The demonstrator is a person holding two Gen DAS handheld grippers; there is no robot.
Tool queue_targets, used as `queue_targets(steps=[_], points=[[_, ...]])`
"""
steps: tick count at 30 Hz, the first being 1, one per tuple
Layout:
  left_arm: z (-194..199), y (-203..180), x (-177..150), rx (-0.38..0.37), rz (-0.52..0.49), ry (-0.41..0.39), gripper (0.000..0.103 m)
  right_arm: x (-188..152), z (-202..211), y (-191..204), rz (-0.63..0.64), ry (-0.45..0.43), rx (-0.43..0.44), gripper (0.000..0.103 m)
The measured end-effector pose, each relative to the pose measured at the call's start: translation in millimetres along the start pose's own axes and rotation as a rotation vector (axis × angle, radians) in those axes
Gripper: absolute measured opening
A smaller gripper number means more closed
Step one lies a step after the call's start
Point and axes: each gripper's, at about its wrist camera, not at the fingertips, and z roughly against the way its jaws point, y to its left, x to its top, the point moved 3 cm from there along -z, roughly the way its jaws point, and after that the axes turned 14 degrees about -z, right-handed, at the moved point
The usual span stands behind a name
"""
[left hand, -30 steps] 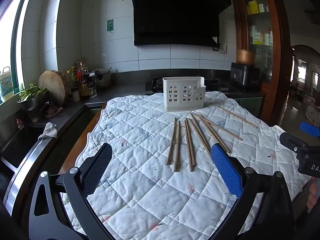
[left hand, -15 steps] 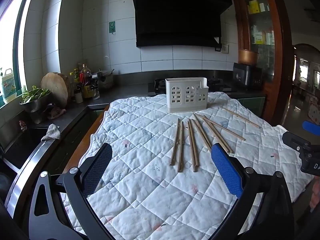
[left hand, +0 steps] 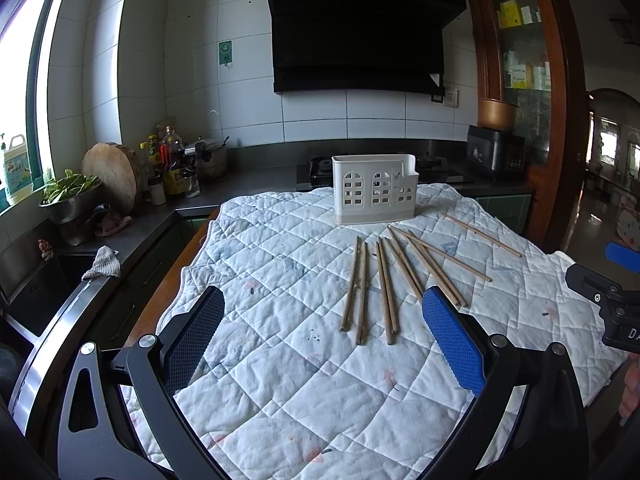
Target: Organize utensils
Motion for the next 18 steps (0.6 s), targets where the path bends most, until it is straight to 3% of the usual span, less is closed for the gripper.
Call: queue_targets(steps=[18], points=[[-5.4, -0.9, -1.4, 0.001, -0.002, 0.002, 0.098, 0.1, -1.3, 0.4, 0.001, 0.003, 0.001, 0.096]])
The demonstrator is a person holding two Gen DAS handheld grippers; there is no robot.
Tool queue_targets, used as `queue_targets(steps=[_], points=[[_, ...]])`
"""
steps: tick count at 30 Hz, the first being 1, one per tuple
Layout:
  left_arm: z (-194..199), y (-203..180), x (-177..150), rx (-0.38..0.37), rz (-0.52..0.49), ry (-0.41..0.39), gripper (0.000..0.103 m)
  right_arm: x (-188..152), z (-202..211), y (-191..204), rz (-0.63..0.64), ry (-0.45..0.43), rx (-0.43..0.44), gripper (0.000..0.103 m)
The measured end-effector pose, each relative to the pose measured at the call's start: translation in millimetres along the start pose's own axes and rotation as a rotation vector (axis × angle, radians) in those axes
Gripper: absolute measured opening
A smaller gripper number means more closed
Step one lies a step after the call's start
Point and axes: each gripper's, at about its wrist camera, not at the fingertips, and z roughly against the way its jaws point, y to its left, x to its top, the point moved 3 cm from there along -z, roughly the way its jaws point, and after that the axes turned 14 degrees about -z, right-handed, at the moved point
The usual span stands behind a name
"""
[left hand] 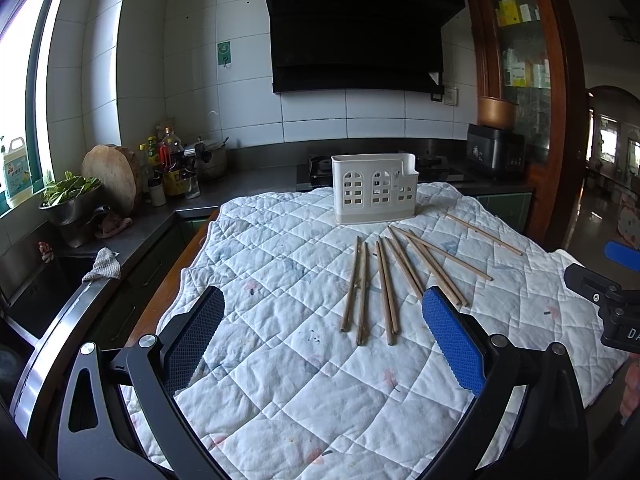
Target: Organize utensils
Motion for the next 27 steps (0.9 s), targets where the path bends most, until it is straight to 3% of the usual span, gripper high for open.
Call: queue_targets(steps=[27], points=[[-12, -3, -5, 0.002, 0.001, 0.015, 0.098, -7, -11, 3, 0.009, 0.017, 0.007, 0.096]])
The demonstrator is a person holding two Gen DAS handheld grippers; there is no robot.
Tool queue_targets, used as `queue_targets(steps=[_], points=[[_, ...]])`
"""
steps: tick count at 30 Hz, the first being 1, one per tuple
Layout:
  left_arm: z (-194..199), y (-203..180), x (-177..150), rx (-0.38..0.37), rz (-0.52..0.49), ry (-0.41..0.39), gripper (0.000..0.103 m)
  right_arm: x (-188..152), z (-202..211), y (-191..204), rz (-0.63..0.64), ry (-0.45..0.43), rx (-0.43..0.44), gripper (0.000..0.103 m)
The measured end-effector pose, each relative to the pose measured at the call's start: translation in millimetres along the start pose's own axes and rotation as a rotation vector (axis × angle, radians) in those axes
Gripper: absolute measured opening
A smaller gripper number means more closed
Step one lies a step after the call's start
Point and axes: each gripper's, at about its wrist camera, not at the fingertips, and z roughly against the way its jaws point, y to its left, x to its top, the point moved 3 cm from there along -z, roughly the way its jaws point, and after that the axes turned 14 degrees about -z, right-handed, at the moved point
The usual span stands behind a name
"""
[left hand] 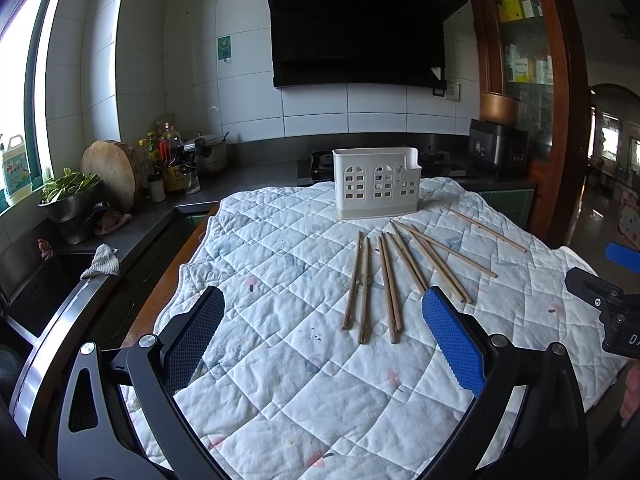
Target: Organize utensils
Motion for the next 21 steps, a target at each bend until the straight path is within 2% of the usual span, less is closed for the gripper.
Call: queue_targets(steps=[14, 21], points=[[-20, -1, 2, -0.025, -0.007, 0.034, 0.098, 5, -19, -4, 0.001, 0.037, -0.003, 0.096], [-37, -1, 6, -0.075, -0.01, 0.056, 0.098, 11, -33, -11, -0.008, 0.05, -0.003, 0.096]])
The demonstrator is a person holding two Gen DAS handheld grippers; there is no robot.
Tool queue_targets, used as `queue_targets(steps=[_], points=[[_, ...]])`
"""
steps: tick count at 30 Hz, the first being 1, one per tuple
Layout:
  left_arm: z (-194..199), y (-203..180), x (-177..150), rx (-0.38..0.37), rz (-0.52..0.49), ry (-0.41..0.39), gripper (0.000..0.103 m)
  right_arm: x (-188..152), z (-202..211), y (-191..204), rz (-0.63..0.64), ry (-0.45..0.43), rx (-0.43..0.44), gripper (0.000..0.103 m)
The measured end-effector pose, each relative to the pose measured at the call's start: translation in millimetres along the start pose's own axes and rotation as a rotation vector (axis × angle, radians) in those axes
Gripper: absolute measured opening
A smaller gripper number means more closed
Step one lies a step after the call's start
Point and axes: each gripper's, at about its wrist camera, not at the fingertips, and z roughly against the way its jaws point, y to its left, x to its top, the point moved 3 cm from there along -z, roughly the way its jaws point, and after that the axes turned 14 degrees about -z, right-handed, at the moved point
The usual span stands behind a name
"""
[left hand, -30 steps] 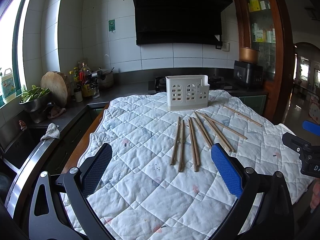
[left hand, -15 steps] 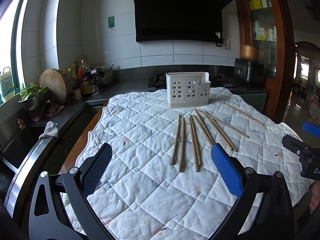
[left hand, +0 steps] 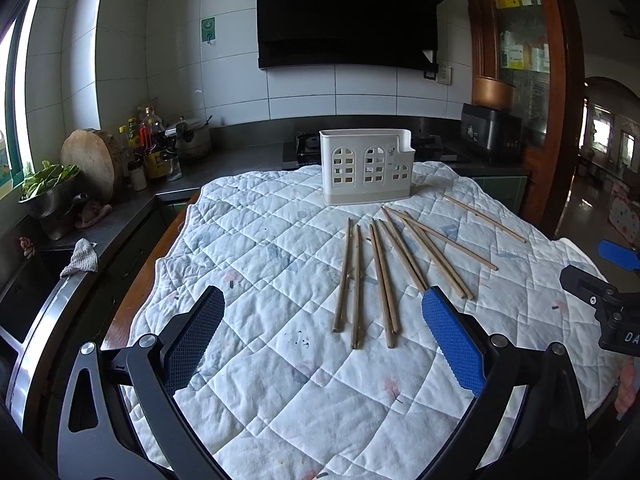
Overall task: Organize utensils
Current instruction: 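Lower the left gripper and close it on one wooden chopstick while the right gripper grasps another chopstick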
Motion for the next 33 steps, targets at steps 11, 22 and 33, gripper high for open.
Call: queue_targets(steps=[11, 22, 33], points=[[-37, 12, -1, -0.044, 0.036, 0.056, 0.097, 6, -34, -17, -0.007, 0.059, -0.006, 0.096], [-80, 17, -3, -0.085, 0.058, 0.123, 0.096, 15, -68, -33, 0.007, 0.104, -0.045, 0.096], [-109, 18, -4, -0.114, 0.057, 0.172, 0.095, 24, -93, -40, 0.014, 0.141, -0.056, 0.096]])
